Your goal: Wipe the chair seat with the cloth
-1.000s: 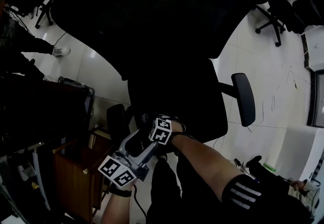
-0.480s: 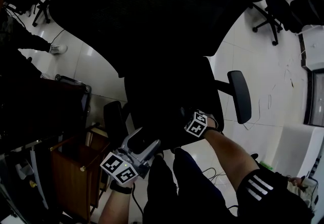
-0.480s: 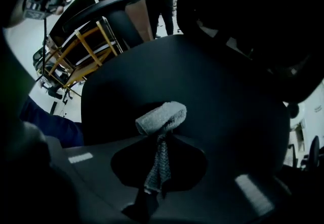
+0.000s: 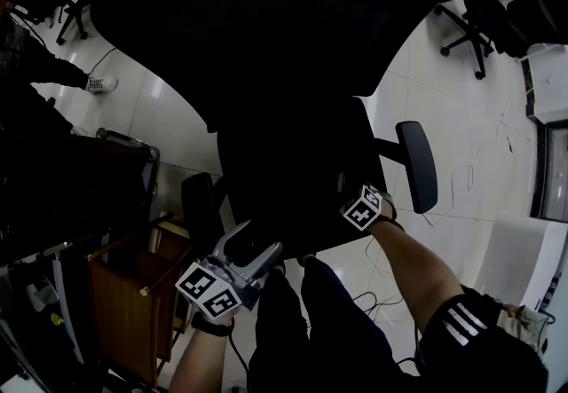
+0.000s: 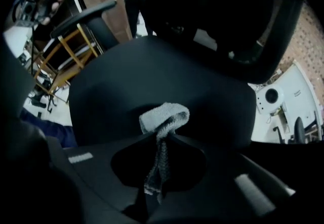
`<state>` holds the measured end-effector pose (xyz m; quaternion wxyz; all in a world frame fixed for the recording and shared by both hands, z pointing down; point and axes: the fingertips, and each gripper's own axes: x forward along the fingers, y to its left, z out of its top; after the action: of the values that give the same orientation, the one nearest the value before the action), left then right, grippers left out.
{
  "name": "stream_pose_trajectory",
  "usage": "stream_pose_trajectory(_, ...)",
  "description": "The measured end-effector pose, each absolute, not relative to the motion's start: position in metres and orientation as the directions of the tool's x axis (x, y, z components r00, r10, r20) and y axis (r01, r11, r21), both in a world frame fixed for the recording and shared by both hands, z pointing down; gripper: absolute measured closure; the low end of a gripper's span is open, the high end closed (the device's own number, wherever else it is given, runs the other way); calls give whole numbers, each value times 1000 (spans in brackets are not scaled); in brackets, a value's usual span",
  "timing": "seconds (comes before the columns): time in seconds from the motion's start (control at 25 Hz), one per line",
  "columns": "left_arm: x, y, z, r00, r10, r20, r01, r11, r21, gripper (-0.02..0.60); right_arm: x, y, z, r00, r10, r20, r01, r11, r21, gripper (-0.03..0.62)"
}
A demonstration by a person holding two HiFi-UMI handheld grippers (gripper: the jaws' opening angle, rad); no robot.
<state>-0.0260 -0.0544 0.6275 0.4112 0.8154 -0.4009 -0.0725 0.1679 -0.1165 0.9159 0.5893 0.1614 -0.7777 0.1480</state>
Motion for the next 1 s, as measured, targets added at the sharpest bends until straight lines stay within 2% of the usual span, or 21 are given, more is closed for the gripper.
stream_pose_trajectory(0.12, -30, -48, 629, 664, -715, 219, -597, -330, 731, 270, 101, -84, 903, -371, -44, 928, -415, 901, -123, 566)
stream_pose_trajectory(0.28, -51, -40, 632, 627, -742, 238, -620, -290, 729, 270, -5, -10, 894, -487, 71, 870, -249, 944, -216, 566)
stream_pose_trajectory(0.4, -71, -37, 634, 584, -772, 251, -645, -253, 722, 270, -66, 42, 891, -523, 172, 835, -126, 953, -276, 566)
stream_pose_trajectory(0.52, -85, -31, 641, 559, -784, 272, -662, -225, 715, 270, -94, 78, 899, -507, 230, 831, -23, 960, -280, 566)
stream_pose_trajectory(0.76, -85, -26, 651, 554, -782, 284, -658, -203, 725, 270, -84, 85, 909, -521, 251, 816, -12, 954, -301, 566)
stream_pose_trajectory(1.0, -53, -33, 649, 596, -757, 269, -623, -224, 750, 270, 37, 67, 936, -404, 219, 888, -87, 957, -276, 566)
